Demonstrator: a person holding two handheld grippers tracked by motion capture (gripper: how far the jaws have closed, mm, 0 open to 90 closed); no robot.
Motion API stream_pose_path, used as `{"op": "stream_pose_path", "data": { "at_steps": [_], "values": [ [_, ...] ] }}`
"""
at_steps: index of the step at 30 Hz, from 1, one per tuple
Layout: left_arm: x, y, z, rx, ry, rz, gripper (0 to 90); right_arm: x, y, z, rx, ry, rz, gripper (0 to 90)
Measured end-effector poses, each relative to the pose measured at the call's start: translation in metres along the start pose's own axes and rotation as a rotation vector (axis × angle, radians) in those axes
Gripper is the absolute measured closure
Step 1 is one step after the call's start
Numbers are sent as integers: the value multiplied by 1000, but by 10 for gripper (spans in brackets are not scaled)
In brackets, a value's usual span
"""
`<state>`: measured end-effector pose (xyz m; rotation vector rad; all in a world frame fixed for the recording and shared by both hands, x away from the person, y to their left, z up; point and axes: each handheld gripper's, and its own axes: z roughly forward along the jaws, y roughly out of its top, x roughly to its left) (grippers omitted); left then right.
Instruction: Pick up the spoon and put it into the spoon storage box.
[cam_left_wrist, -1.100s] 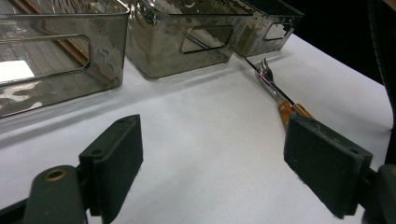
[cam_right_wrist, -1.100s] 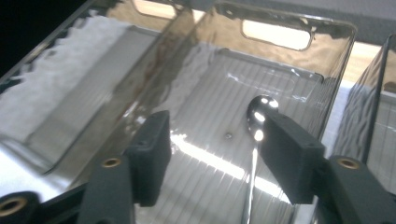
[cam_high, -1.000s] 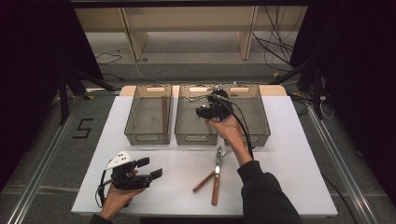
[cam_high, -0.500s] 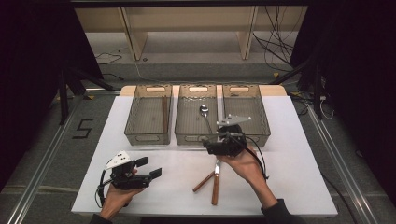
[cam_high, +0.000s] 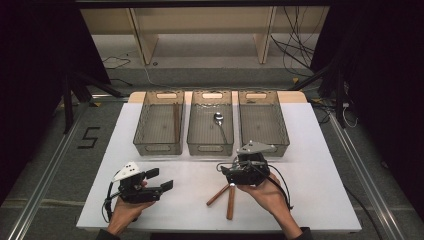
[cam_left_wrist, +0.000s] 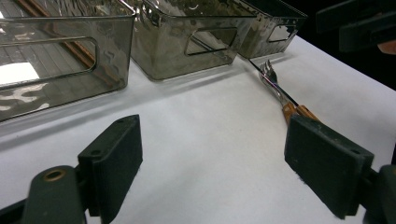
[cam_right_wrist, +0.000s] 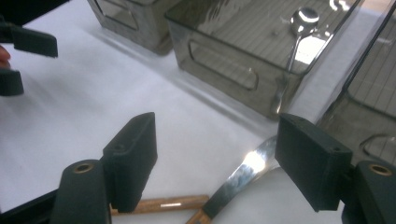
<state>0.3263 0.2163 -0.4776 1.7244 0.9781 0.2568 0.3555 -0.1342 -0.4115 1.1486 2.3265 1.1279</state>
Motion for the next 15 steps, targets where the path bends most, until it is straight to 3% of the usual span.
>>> {"op": "stream_pose_path", "data": {
  "at_steps": [15],
  "values": [
    [-1,1,2,3,2,3,190,6,-26,9,59,19,48,285]
  ]
}}
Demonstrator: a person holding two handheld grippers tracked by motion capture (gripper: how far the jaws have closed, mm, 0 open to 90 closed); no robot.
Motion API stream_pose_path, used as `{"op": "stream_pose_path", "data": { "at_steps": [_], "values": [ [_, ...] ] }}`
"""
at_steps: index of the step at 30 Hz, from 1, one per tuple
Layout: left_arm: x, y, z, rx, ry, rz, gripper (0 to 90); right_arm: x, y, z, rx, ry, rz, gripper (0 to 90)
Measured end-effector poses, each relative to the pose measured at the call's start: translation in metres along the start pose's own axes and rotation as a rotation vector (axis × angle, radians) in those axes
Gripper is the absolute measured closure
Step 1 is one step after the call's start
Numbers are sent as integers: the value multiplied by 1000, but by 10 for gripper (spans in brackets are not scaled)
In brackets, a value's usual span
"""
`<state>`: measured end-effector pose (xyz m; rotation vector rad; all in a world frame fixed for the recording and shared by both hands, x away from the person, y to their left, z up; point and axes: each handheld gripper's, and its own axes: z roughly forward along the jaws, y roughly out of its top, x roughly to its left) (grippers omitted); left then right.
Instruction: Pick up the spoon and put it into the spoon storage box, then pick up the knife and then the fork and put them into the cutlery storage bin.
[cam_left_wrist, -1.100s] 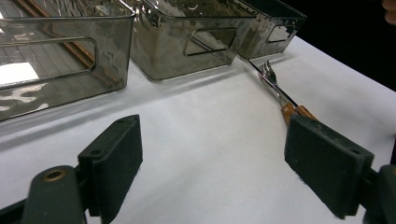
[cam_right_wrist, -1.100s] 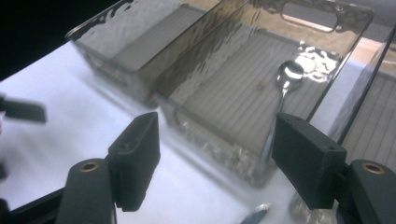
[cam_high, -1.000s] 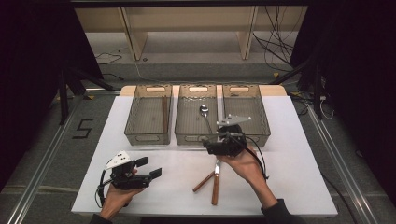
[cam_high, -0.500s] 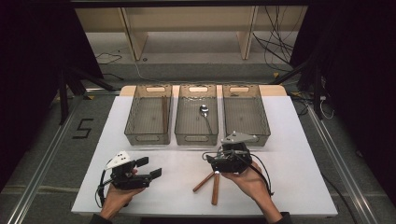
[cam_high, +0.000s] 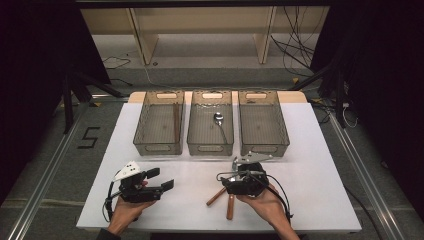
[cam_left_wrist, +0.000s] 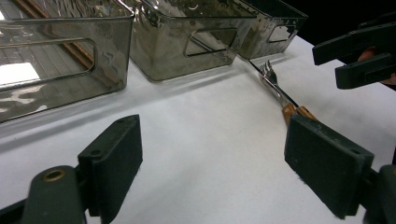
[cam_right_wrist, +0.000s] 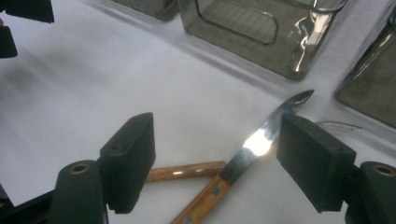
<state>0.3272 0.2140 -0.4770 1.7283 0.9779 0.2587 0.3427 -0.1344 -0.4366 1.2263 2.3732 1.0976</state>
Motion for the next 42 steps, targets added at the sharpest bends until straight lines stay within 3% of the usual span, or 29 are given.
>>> {"op": "stream_pose_path", "data": {
  "at_steps": [9,23,32,42],
  "values": [
    [0,0,-1,-6,3,-2,190,10,-10,3,19,10,0,279],
    [-1,-1,-1,-5,2,-2,190,10,-26,4,17,-2,41,292],
    [-1,-1,-2,-1,10,1,190,9,-36,4,-12,-6,94,344],
    [-2,-2,-2,3,8,6,190,14,-44,13,17,-23,100,383]
  ]
}}
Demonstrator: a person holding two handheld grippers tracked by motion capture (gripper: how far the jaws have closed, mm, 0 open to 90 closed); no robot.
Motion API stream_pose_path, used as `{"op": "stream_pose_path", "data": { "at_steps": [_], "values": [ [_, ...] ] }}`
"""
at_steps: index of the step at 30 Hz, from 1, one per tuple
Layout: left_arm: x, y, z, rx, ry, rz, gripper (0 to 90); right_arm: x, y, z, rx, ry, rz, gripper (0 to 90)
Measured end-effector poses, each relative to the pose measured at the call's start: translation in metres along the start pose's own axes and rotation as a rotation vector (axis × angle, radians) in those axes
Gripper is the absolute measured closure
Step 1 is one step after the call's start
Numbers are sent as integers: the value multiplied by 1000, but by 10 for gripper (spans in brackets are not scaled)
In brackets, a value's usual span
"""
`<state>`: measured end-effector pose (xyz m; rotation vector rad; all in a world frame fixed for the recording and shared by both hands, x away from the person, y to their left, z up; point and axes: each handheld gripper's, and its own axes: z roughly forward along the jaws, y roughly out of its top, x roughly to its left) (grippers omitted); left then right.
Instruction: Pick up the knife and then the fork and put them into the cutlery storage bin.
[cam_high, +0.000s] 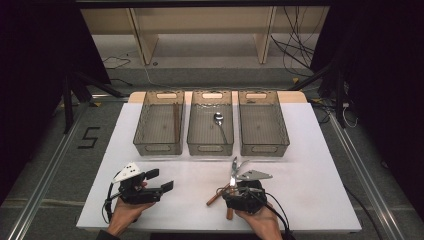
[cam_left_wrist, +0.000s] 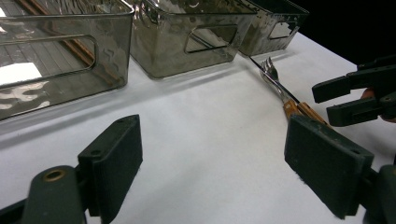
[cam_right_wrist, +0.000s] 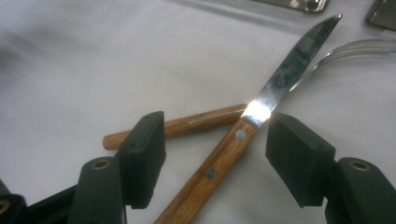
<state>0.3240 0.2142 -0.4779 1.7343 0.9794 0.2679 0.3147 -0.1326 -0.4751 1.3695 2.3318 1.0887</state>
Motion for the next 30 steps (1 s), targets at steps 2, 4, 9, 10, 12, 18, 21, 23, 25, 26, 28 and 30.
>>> {"op": "stream_pose_path", "data": {
  "at_steps": [2,4,9,10,12,18,21,23,25,26,28,30],
  "values": [
    [0,0,0,1,0,2,190,1,-2,3,13,-23,-6,391],
    [0,0,0,1,-1,3,190,1,-4,6,22,-31,-7,401],
    [0,0,0,6,-1,7,190,1,-7,13,39,-41,-4,421],
    [0,0,0,7,-1,8,190,1,-7,14,44,-45,-4,427],
    [0,-1,0,8,-2,10,190,3,-8,14,44,-65,-22,447],
    [0,-1,0,9,-2,12,190,8,-8,15,61,-123,-83,529],
    [0,-1,0,8,-2,10,190,5,-8,13,67,-128,-81,597],
    [0,-1,0,11,-2,13,190,2,-7,12,74,-131,-77,655],
    [-1,-1,0,11,-3,10,190,-2,-7,11,73,-128,-63,691],
    [-1,-1,0,11,-3,10,190,-3,-7,10,73,-126,-56,704],
    [-1,-1,0,12,-3,10,190,-6,-8,9,72,-125,-52,730],
    [-1,-1,0,16,-2,12,190,-7,-8,9,71,-121,-45,751]
  ]
}}
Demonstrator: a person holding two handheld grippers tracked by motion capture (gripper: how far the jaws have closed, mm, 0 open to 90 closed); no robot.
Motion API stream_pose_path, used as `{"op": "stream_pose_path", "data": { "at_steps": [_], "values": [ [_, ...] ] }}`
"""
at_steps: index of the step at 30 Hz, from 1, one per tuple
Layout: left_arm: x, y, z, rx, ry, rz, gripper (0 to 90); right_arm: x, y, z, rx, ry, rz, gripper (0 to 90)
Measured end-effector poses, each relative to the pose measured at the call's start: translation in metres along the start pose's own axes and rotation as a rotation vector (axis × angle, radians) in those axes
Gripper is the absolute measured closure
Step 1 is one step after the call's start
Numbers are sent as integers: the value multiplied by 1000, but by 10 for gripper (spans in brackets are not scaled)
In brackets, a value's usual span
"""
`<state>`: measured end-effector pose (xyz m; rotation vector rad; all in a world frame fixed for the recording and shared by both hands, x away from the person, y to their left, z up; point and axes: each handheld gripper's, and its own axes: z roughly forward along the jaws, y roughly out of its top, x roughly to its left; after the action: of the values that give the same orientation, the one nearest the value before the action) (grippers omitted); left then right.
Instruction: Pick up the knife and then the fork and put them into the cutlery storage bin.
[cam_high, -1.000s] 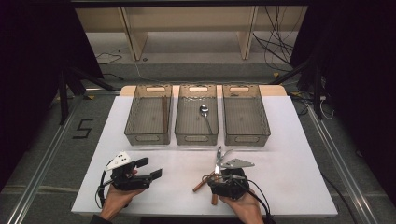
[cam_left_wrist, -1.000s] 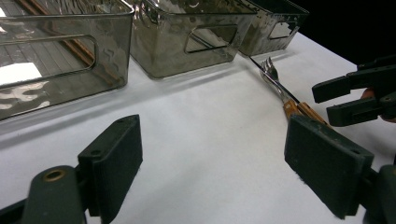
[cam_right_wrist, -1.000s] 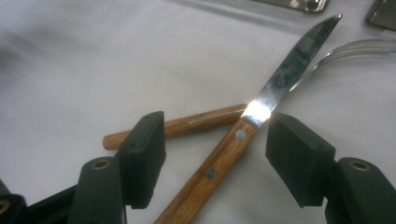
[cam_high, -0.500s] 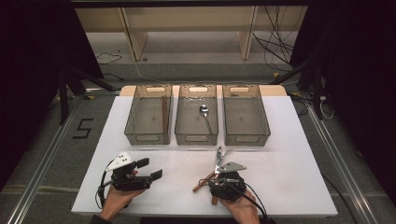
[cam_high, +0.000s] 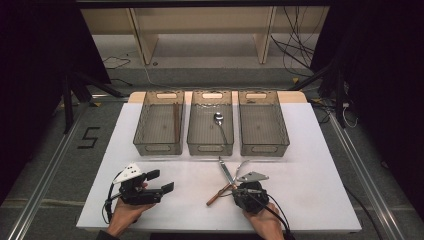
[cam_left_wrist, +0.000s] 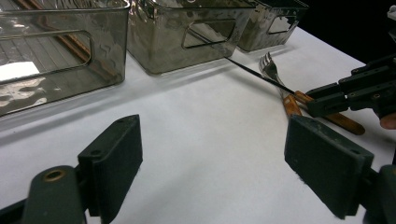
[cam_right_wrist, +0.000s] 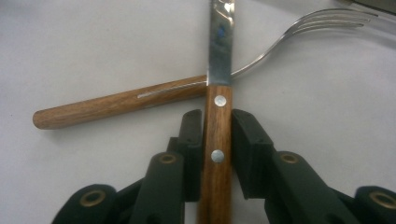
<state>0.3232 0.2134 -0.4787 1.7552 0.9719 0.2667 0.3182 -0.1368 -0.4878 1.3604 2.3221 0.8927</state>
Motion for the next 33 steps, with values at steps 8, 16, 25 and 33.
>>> {"op": "stream_pose_path", "data": {
  "at_steps": [8,16,25,33],
  "values": [
    [0,0,0,0,-1,1,190,-3,0,-1,-2,13,0,766],
    [0,0,0,1,1,-2,190,-5,2,-7,-4,41,-23,769],
    [0,0,1,4,2,2,190,-6,11,-25,-69,70,-33,769],
    [0,0,1,1,-1,4,190,-15,27,-42,-139,73,-29,769]
  ]
}}
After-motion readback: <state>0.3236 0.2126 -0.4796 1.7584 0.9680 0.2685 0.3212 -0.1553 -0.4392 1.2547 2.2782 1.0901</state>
